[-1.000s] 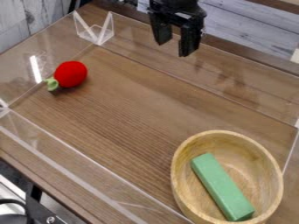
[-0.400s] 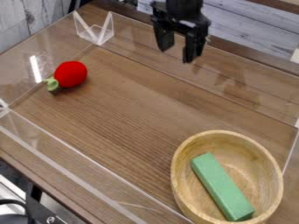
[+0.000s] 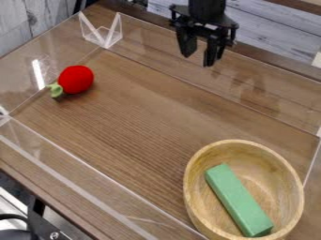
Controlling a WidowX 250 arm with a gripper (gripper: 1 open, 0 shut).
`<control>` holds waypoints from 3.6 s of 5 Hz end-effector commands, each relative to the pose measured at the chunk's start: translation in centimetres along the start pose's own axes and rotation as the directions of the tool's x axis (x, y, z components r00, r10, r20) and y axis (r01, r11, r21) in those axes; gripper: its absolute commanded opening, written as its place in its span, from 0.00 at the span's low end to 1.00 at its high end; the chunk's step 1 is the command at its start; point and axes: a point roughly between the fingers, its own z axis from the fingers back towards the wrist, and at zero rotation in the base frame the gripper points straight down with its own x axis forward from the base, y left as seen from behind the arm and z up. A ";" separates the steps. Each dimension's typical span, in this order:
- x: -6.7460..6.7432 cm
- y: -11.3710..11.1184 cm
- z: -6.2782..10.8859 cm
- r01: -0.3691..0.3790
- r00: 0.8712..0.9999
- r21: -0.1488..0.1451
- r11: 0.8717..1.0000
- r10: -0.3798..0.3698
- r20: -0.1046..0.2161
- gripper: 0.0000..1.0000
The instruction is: Put the green block in the brown bowl
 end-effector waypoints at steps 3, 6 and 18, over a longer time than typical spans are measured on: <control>-1.0 1.9 1.4 -0.203 0.975 0.022 0.979 0.201 0.092 1.00; 1.1 0.0 -1.3 0.038 0.993 -0.038 0.999 -0.033 0.114 1.00; -0.1 3.7 0.2 -0.116 0.982 -0.051 0.992 0.122 0.142 1.00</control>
